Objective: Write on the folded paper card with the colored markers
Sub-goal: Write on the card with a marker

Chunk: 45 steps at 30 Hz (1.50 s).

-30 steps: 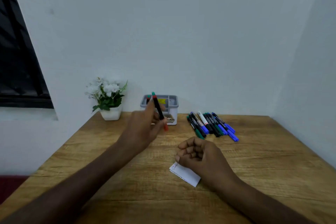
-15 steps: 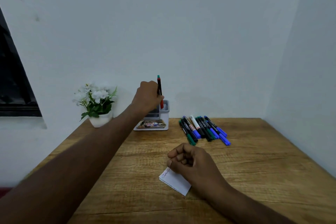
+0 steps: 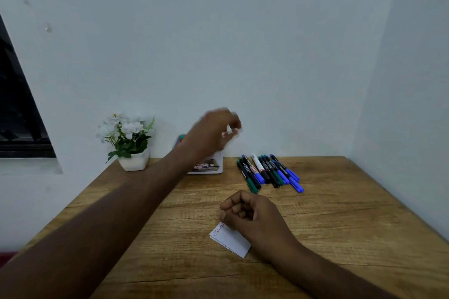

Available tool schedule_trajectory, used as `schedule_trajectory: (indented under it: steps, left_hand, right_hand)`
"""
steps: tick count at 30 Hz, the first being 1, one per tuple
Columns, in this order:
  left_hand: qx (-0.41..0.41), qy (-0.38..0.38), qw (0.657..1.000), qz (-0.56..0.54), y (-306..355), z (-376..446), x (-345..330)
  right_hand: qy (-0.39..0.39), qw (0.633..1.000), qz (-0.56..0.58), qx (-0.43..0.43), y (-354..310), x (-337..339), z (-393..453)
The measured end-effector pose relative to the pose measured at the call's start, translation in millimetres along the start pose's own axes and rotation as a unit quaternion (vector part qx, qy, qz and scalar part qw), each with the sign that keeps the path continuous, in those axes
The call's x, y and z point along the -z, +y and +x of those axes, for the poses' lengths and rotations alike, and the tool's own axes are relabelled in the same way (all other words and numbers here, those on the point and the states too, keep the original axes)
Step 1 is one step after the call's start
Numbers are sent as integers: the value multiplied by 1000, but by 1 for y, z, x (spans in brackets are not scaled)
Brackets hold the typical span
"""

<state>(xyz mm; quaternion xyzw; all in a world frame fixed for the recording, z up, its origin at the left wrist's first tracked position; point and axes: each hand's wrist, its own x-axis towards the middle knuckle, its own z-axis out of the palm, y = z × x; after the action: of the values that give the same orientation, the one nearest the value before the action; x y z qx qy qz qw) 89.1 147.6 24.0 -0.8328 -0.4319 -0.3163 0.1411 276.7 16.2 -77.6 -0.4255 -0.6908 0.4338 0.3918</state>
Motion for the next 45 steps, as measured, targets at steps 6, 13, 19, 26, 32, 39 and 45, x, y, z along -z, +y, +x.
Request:
schedule_trajectory:
  steps: [6,13,19,26,32,39,45]
  left_hand:
    - [-92,-250,961,80,43,-35,-35]
    - [-93,-267,959,21,39,-61,-24]
    - [49,-218,975,-4,29,-101,-6]
    - [207,-197,958,-30,27,-147,17]
    - [205,-139,968,-45,32,-173,17]
    - [107,-166,965,-175,64,-175,18]
    - [81,-154,977,-126,70,-171,10]
  right_hand:
    - [13,1000,-18,5,0,-1,1]
    - [11,1000,-18,7,2,0,1]
    - [10,1000,-14,5,2,-1,1]
    - [4,1000,-9,-12,0,2,0]
    - [-7,999,-29,-20,-8,0,-3]
    - [5,1000,-25,-14,-8,-2,-3]
    - [6,999,17,-35,-11,1,-4]
